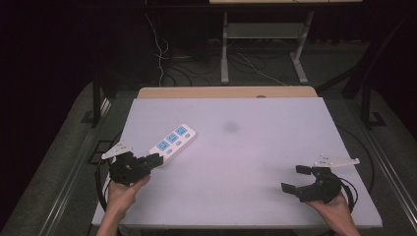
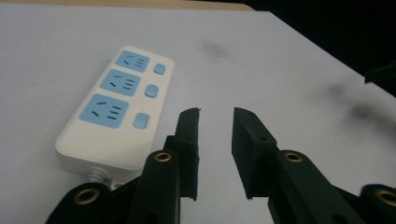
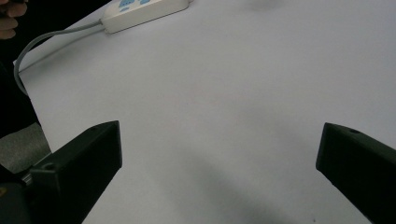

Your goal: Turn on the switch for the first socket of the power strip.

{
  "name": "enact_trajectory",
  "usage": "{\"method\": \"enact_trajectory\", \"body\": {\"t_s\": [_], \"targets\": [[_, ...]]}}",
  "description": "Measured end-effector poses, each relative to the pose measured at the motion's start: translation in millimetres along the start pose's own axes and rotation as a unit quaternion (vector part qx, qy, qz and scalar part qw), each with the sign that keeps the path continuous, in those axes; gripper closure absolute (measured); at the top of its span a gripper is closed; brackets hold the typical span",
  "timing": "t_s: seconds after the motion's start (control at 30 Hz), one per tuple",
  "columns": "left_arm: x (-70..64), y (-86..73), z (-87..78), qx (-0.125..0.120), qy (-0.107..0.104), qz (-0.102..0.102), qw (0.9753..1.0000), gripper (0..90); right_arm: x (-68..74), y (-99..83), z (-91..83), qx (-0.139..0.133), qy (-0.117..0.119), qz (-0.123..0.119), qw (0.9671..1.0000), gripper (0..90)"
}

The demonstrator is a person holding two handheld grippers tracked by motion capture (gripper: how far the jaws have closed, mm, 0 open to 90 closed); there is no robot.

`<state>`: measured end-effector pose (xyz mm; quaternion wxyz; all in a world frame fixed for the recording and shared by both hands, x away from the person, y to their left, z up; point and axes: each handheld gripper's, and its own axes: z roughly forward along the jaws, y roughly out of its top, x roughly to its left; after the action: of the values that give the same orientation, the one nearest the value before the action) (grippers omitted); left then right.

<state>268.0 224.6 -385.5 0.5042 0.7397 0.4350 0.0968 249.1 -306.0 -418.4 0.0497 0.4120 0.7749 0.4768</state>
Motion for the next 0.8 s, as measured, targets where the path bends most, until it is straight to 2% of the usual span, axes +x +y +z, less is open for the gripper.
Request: {"method": "enact_trajectory", "body": {"t_s": [0.1, 0.13, 0.2, 0.23, 0.27, 0.4, 0.43, 0.53, 0.7, 0.8], "targets": [[-3.7, -3.4, 1.9, 0.005, -0.007, -0.001, 1.0, 57.7, 0.1, 0.0, 0.1, 0.001, 0.0, 0.0, 1.0, 0.0], [-5.0, -4.4, 2.5, 0.007, -0.009, 0.002, 0.9999, 51.2, 0.2, 0.0, 0.2, 0.001, 0.0, 0.0, 1.0, 0.0], [-7.4, -6.1, 3.8, 0.009, -0.013, 0.006, 0.9999, 48.5, 0.2, 0.1, 0.2, 0.002, 0.0, 0.0, 1.0, 0.0], [-9.1, -7.1, 4.4, 0.01, -0.012, 0.009, 0.9998, 43.2, 0.0, 0.2, 0.3, 0.002, 0.001, -0.001, 1.0, 0.0], [-10.7, -8.0, 5.3, 0.012, -0.014, 0.012, 0.9998, 43.2, 0.0, 0.2, 0.3, 0.002, 0.001, -0.001, 1.0, 0.0], [-16.9, -11.3, 9.2, 0.014, -0.022, 0.014, 0.9996, 29.8, 0.3, 0.1, 0.5, 0.003, 0.001, -0.001, 1.0, 0.0], [-17.8, -11.8, 9.8, 0.016, -0.027, 0.017, 0.9994, 29.8, 0.3, 0.1, 0.5, 0.003, 0.001, -0.001, 1.0, 0.0], [-21.7, -14.1, 14.7, 0.027, -0.049, 0.022, 0.9982, 17.5, 0.4, 0.1, 0.3, 0.002, 0.001, -0.001, 1.0, 0.0], [-28.5, -19.4, 26.6, 0.056, -0.06, 0.033, 0.9961, 2.2, 1.1, -0.3, 0.4, 0.002, 0.004, -0.001, 1.0, 0.0], [-31.6, -22.4, 33.8, 0.066, -0.064, 0.038, 0.995, 0.0, 2.0, -0.6, 1.4, 0.003, 0.006, -0.002, 1.0, 0.0]]}}
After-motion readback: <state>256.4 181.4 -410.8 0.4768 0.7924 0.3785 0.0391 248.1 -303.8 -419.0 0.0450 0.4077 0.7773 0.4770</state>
